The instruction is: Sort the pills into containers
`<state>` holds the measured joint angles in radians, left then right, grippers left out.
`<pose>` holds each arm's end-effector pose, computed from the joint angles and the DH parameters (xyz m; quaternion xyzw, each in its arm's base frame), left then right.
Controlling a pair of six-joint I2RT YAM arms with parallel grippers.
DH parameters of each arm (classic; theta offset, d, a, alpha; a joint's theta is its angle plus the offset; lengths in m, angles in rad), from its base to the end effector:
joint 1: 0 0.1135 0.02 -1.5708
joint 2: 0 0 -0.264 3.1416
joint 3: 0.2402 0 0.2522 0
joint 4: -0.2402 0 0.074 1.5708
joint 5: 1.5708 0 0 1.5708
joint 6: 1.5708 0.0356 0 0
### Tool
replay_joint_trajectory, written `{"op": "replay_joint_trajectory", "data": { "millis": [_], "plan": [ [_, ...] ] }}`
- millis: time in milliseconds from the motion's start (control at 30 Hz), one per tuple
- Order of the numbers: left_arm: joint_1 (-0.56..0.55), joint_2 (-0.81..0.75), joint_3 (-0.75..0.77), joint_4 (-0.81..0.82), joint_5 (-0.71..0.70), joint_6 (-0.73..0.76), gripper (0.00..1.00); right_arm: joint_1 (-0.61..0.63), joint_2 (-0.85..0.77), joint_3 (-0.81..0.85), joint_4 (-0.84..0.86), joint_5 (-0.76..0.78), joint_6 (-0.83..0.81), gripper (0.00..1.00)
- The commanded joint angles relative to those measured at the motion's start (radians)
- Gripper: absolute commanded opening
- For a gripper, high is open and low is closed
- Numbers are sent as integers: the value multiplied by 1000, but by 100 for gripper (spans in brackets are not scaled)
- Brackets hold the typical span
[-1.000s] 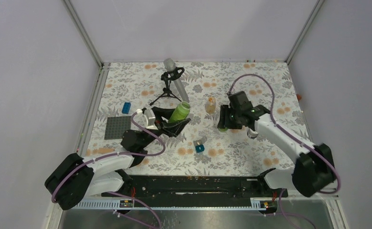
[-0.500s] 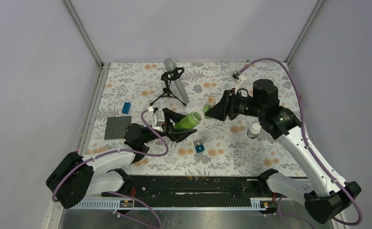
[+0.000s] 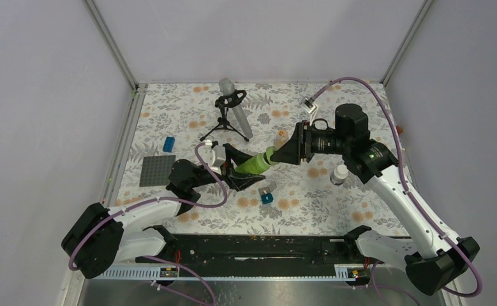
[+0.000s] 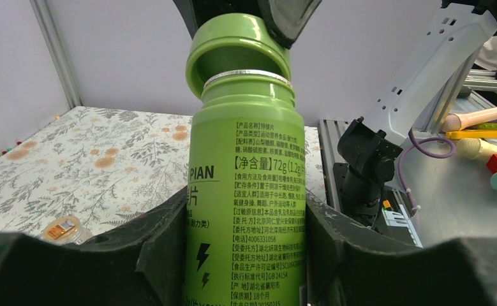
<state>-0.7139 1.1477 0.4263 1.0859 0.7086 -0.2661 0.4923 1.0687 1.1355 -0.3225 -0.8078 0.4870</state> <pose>0.1583 -0.1678 0.2735 0.3967 0.4553 -0.5372 0.5889 0.1894 0.1308 0.3962 -0.2421 0.7272 0.5388 0.3497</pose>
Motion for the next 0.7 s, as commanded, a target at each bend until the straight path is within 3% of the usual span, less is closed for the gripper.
{"op": "replay_joint_trajectory", "data": {
  "millis": [0,400,667],
  "plan": [
    [-5,4,69,11,27,21,0,23,5,16,-23,-49,-37,31],
    [-24,13,127,-106,33,43,0,57,15,31,-93,-7,-131,31],
    [-23,-24,183,-294,80,112,0,79,28,53,-200,21,-245,29]
  ]
}}
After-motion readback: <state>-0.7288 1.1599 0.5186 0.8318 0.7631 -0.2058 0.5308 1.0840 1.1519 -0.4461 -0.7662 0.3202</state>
